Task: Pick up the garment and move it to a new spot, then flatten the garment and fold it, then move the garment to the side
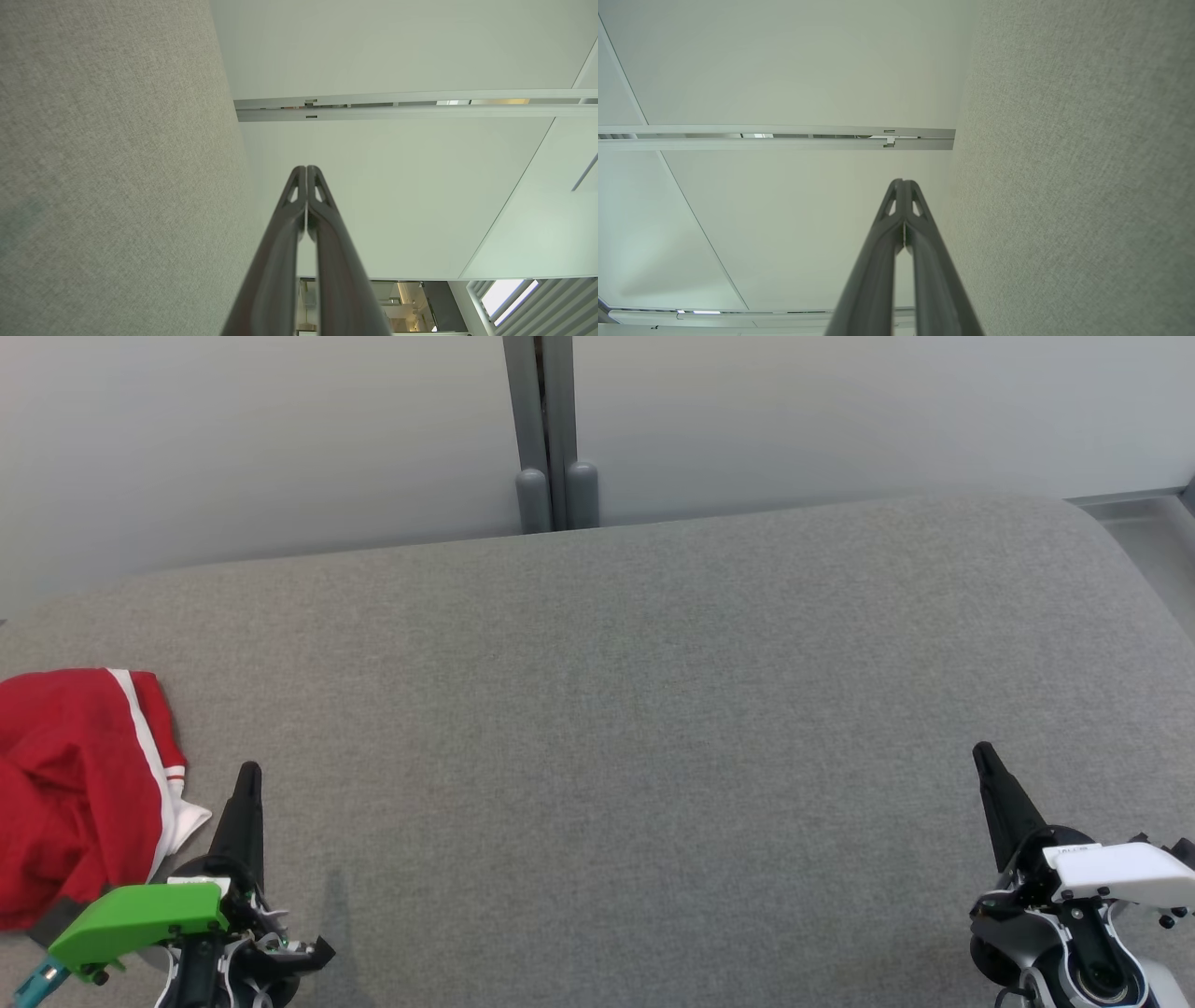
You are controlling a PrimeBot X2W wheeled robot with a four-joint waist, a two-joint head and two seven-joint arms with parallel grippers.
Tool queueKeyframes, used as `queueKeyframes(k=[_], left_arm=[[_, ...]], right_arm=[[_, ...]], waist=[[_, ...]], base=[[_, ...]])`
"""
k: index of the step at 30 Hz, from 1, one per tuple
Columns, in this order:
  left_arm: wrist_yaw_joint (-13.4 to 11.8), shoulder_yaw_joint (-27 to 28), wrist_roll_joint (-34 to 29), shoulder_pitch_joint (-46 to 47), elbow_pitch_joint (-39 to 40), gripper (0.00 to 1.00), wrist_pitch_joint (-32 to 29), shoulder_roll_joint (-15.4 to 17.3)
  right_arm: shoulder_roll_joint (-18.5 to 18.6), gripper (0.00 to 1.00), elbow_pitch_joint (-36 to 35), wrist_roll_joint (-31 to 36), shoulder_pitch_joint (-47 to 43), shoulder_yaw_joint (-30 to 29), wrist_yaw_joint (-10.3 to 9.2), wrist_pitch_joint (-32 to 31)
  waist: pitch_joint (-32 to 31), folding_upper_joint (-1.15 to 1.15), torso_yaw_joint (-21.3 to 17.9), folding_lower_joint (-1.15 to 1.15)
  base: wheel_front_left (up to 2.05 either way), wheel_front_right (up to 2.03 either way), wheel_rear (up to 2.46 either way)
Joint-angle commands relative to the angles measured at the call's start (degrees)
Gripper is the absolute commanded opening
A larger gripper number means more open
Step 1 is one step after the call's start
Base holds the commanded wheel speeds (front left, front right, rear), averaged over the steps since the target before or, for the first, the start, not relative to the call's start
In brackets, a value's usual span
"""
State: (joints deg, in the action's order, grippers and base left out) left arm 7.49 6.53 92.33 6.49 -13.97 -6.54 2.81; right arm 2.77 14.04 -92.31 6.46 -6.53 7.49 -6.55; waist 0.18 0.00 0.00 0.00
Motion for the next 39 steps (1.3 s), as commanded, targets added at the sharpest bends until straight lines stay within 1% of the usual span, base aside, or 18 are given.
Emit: queueKeyframes(k=[1,24,25,29,33,36,39], left_arm=[[0.0,0.05,0.12,-0.79,0.03,0.0,-0.1,0.15],[0.0,0.06,0.12,-0.79,0.05,0.0,-0.1,0.15],[0.0,0.0,0.0,0.0,-0.01,1.0,0.0,0.0],[-0.01,-0.14,-0.07,-0.48,-1.74,1.0,0.13,-0.35],[-0.01,-0.76,-1.26,-0.18,-2.0,1.0,1.32,-0.08],[-0.01,-1.31,-3.27,0.08,-2.39,1.0,2.2,0.39],[-0.01,-1.64,-6.61,0.32,-2.38,1.0,3.07,0.68]], right_arm=[[0.29,0.0,-0.16,-0.15,-0.73,-0.03,0.0,-0.07],[0.29,0.0,-0.16,-0.15,-0.73,-0.03,0.0,-0.07],[0.0,1.0,0.0,0.0,0.0,0.0,0.0,0.0],[-0.54,1.0,1.43,0.08,-0.66,0.1,-0.01,0.08],[-0.13,1.0,0.66,1.24,-0.66,0.51,-0.01,1.19],[0.55,1.0,0.55,3.14,-0.59,1.1,-0.01,2.15],[0.92,1.0,0.76,6.55,-0.38,1.04,-0.01,3.03]], waist=[[0.0,0.0,0.0,0.0],[0.0,0.0,0.0,0.0],[0.0,0.0,0.0,0.0],[0.02,0.0,0.0,0.0],[0.09,0.0,0.03,0.0],[0.15,0.0,0.06,0.0],[0.27,0.0,0.08,0.0]], base=[[0.0,0.0,0.0],[0.0,0.0,0.0],[0.0,0.0,0.0],[0.0,0.0,0.0],[0.0,0.0,0.0],[0.0,0.0,0.0],[0.0,0.0,0.0]])
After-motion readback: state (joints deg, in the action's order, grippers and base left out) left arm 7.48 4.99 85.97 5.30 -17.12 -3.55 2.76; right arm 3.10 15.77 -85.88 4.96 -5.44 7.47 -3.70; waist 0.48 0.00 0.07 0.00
